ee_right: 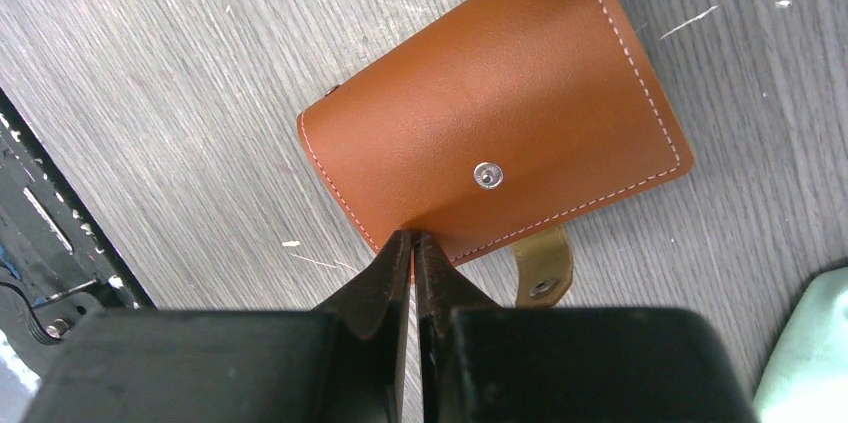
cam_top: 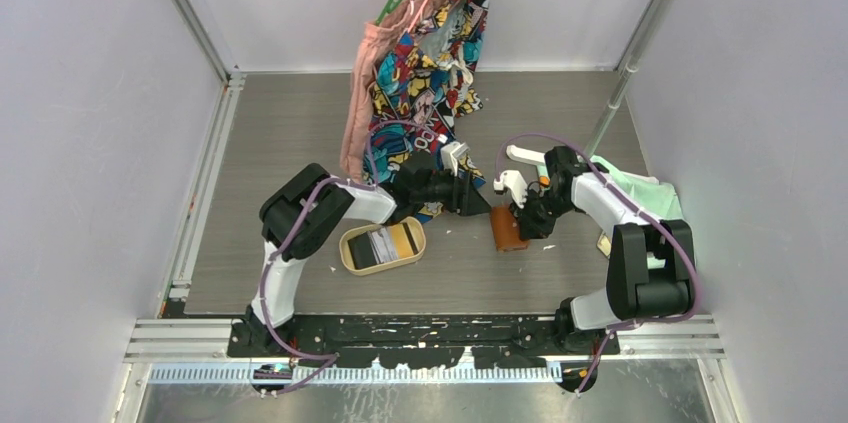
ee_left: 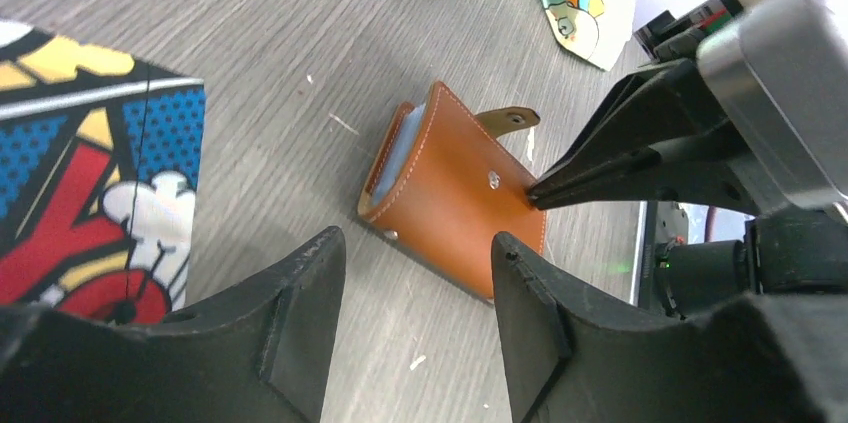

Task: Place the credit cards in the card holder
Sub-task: Close the card holder at the center of the board.

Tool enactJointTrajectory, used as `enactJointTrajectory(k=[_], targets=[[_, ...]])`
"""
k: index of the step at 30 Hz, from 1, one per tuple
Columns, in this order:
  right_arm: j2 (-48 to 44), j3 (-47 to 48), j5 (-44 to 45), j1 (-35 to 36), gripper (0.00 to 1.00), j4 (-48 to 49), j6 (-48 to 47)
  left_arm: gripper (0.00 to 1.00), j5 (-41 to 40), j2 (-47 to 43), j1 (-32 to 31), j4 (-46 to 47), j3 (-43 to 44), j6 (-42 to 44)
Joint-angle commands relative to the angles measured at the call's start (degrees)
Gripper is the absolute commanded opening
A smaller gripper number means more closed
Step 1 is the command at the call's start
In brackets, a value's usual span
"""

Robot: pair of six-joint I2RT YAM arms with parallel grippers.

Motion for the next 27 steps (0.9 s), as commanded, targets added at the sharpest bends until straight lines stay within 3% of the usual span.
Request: enactJointTrajectory(k=[1, 10, 16, 20, 27], targets=[[0.0, 2.0, -0.3, 0.0, 0.12, -0.8, -2.1, 0.55, 6.7, 3.5, 0.4, 0.6, 6.4, 5.8], [0.1, 2.1, -0.8, 0.1, 0.12, -1.0, -2.4, 0.50, 9.6, 9.8, 0.5, -2.6, 13.3, 8.2], [-0.2, 2.3, -1.5, 0.1, 0.12, -1.2, -2.4, 0.42, 8.3, 10.3, -0.5, -3.5, 13.0, 8.3], [-0.8, 2.2, -2.6, 0.1, 0.12, -1.3, -2.4, 0.27, 3.6, 7.3, -2.1, -3.0, 8.8, 7.2], [0.1, 2.5, -2.6, 1.2, 0.12, -2.0, -2.8, 0.01, -14.0, -0.6, -7.4, -2.8, -1.3, 0.1]])
